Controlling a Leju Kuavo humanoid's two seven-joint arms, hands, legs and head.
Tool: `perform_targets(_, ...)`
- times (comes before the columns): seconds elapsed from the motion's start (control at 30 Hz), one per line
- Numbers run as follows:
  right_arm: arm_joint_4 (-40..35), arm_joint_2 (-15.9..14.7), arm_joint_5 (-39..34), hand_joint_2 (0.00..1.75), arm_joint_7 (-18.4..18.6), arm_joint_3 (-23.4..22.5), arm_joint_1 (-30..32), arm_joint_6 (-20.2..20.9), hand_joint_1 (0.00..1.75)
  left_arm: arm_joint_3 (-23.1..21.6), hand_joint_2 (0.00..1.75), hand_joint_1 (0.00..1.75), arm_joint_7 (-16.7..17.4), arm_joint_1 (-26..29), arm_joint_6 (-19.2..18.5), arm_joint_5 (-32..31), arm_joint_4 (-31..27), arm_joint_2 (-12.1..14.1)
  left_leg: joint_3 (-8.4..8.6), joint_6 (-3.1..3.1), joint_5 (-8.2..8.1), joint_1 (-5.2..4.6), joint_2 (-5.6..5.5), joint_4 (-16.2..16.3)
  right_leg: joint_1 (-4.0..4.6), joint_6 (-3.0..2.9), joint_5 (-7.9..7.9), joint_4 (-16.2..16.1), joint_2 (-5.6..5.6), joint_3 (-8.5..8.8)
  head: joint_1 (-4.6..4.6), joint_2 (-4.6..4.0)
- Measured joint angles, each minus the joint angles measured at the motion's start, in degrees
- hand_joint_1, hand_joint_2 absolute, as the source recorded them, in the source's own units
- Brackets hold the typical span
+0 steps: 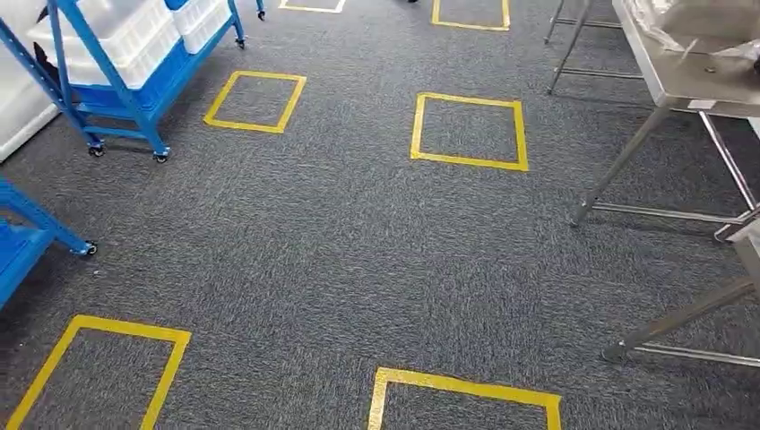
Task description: Take the parts from the cabinet and place them on the table.
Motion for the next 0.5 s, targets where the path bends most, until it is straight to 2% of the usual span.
perform_targets(0.03, 0.0, 0.0, 0.0, 0.0, 0.0, 0.0, 0.0, 0.0, 0.0, 0.0, 0.0, 0.0, 0.0, 0.0, 0.0, 0.0, 0.0, 0.0, 0.08, -0.11, -0.07, 0.07, -0.79, 0.1, -0.08, -0.07, 2.86, -4.7, 0.3, 2.06, 0.0, 0.0)
perform_targets(0.07, 0.0, -0.1, 0.0, 0.0, 0.0, 0.0, 0.0, 0.0, 0.0, 0.0, 0.0, 0.0, 0.0, -0.1, -0.1, 0.0, 0.0, 0.0, 0.08, -0.33, -0.21, 0.13, -1.58, 0.4, -0.24, -0.13, 5.67, -10.3, 1.39, 4.54, 0.0, 0.0)
perform_targets(0.1, 0.0, -0.1, 0.0, 0.0, 0.0, -0.1, 0.1, 0.0, 0.0, 0.0, 0.0, 0.0, 0.0, -0.1, -0.1, 0.0, 0.0, 0.0, -0.17, -0.61, -0.34, 0.17, -2.1, 0.6, -0.53, -0.13, 5.55, -13.1, 4.03, 5.84, 0.0, 0.0)
perform_targets(0.13, 0.0, -0.1, 0.0, 0.0, 0.0, -0.1, 0.2, 0.0, 0.0, 0.0, 0.0, 0.0, 0.0, -0.1, -0.1, 0.0, 0.0, 0.0, -0.42, -1.07, -0.56, -0.11, -2.68, 1.0, -0.07, -0.29, 5.63, -13.5, 3.72, 5.73, -0.02, 0.0)
perform_targets(0.17, 0.0, -0.1, 0.0, 0.0, 0.0, -0.2, 0.0, 0.0, 0.0, 0.0, 0.0, 0.0, 0.0, -0.1, -0.1, -0.1, 0.0, 0.0, -0.54, -1.37, -0.39, -0.01, -2.92, 0.9, -0.15, -0.52, 5.65, -13.3, 3.1, 5.62, -0.02, 0.0)
perform_targets(0.2, 0.0, -0.1, 0.0, 0.0, 0.0, -0.2, -0.2, -0.1, 0.0, 0.0, 0.0, 0.0, 0.0, 0.0, -0.1, -0.2, 0.0, 0.0, -0.82, -1.68, -0.33, 0.09, -3.27, 0.7, 0.13, -0.83, 5.64, -13.3, 2.81, 5.69, -0.02, 0.0)
perform_targets(0.23, 0.0, -0.1, 0.0, 0.0, 0.0, -0.3, -0.3, -0.1, 0.0, 0.0, 0.0, 0.0, 0.0, 0.1, -0.1, -0.2, 0.0, 0.0, -0.8, -2.1, -0.26, 0.12, -3.7, 0.6, 0.13, -1.21, 5.72, -13.4, 2.28, 5.79, -0.02, 0.0)
perform_targets(0.27, 0.0, 0.0, 0.0, 0.0, 0.0, -0.3, -0.4, -0.1, 0.0, 0.0, 0.0, 0.0, 0.0, 0.1, -0.1, -0.2, 0.0, 0.1, -0.83, -2.4, -0.38, 0.14, -4.15, 0.8, -0.27, -1.79, 6.07, -14.0, 1.46, 5.87, -0.04, 0.0)
perform_targets(0.3, 0.0, 0.0, 0.0, 0.0, 0.0, -0.3, -0.5, -0.1, 0.0, -0.1, 0.0, 0.0, -0.1, 0.1, -0.2, -0.2, 0.0, 0.1, -1.39, -2.48, -1.57, 0.02, -1.31, 2.3, -0.18, -2.19, 6.12, -14.2, 0.75, 6.05, -0.02, 0.0)
perform_targets(0.33, 0.0, 0.0, 0.0, 0.0, 0.0, -0.3, -0.2, -0.1, 0.0, -0.1, 0.0, 0.0, -0.1, 0.1, -0.2, -0.2, 0.0, 0.1, -2.93, -2.71, -3.82, 0.0, 0.82, 5.6, -0.08, -2.56, 6.09, -14.2, 0.13, 6.01, -0.11, 0.0)
perform_targets(0.37, 0.0, 0.0, 0.0, 0.0, 0.0, -0.3, 0.0, -0.1, 0.0, -0.1, 0.0, 0.0, -0.1, 0.0, -0.2, -0.2, 0.0, 0.1, -5.11, -2.97, -6.25, 0.17, 2.03, 10.1, 0.1, -2.67, 6.03, -14.2, -0.6, 5.96, -0.09, 0.0)
perform_targets(0.4, 0.0, 0.0, 0.0, 0.0, 0.0, -0.4, 0.2, -0.1, 0.0, -0.2, 0.0, 0.0, -0.1, -0.1, -0.2, -0.3, 0.0, 0.1, -7.41, -3.15, -8.33, 0.32, 2.54, 15.0, 0.29, -2.77, 5.95, -14.2, -1.45, 5.94, -0.09, 0.0)
perform_targets(0.43, 0.0, -0.1, 0.0, 0.0, 0.0, -0.4, 0.3, -0.1, 0.0, -0.3, 0.0, 0.0, -0.1, 0.0, -0.2, -0.3, 0.0, 0.1, -9.2, -3.28, -9.45, 0.4, 2.76, 18.8, 0.43, -2.84, 5.89, -14.2, -2.28, 5.9, -0.09, 0.0)
perform_targets(0.47, 0.0, -0.1, 0.0, 0.0, 0.0, -0.4, 0.3, -0.1, 0.0, -0.3, 0.0, 0.0, -0.1, 0.1, -0.2, -0.3, 0.0, 0.1, -9.49, -3.35, -8.96, 0.48, 2.88, 19.4, 0.51, -2.87, 5.84, -14.2, -2.91, 5.95, -0.09, 0.0)
perform_targets(0.5, 0.0, -0.1, 0.0, 0.0, 0.0, -0.4, 0.2, -0.1, 0.0, -0.3, 0.0, 0.0, 0.0, 0.2, -0.2, -0.3, 0.0, 0.1, -8.29, -3.28, -7.17, 0.5, 2.98, 17.0, 0.56, -2.82, 5.78, -14.1, -3.55, 6.01, -0.09, 0.0)
